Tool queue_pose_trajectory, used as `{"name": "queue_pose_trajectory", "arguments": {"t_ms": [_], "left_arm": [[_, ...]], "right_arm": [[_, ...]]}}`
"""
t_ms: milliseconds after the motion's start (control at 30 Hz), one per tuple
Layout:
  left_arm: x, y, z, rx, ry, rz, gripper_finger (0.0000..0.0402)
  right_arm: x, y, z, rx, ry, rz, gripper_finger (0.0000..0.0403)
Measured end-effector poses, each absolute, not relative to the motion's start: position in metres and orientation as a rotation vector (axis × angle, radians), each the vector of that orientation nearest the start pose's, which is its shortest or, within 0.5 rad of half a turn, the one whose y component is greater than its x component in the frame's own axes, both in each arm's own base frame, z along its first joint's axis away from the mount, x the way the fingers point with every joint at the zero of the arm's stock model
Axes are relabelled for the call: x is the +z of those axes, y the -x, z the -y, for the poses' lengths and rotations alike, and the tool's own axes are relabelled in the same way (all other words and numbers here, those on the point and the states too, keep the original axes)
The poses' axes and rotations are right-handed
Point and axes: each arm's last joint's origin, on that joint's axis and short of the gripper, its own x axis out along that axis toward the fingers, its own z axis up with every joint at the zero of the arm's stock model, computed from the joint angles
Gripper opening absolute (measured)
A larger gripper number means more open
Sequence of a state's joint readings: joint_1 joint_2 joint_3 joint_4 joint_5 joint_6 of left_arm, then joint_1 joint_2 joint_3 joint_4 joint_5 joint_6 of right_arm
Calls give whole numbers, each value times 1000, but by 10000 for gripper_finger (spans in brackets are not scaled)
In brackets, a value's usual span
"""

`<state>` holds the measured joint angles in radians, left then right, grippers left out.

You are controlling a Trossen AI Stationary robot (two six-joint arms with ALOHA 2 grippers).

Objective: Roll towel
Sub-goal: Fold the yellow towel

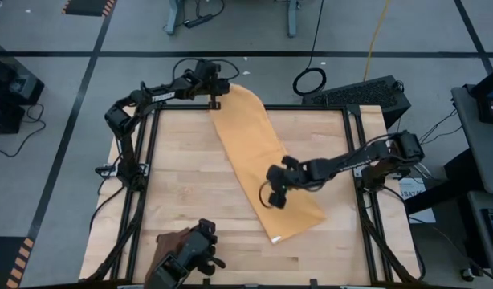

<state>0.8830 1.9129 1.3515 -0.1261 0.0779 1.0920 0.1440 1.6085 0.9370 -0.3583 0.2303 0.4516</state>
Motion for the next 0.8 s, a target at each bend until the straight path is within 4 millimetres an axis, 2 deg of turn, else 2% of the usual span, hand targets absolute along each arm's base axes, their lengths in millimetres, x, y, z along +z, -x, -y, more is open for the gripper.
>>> {"name": "queue_pose_trajectory", "arguments": {"t_ms": [267, 433, 633, 800], "left_arm": [[210, -273, -332, 376, -725, -914, 0], [205, -278, -341, 462, -752, -861, 4], [205, -290, -336, 553, -684, -808, 50], [204, -304, -324, 557, -687, -826, 111]], "right_arm": [[138, -289, -64, -314, -368, -997, 77], [119, -296, -77, -334, -443, -964, 77], [95, -315, -81, -428, -566, -869, 56], [94, -329, -84, -431, -552, -834, 23]]}}
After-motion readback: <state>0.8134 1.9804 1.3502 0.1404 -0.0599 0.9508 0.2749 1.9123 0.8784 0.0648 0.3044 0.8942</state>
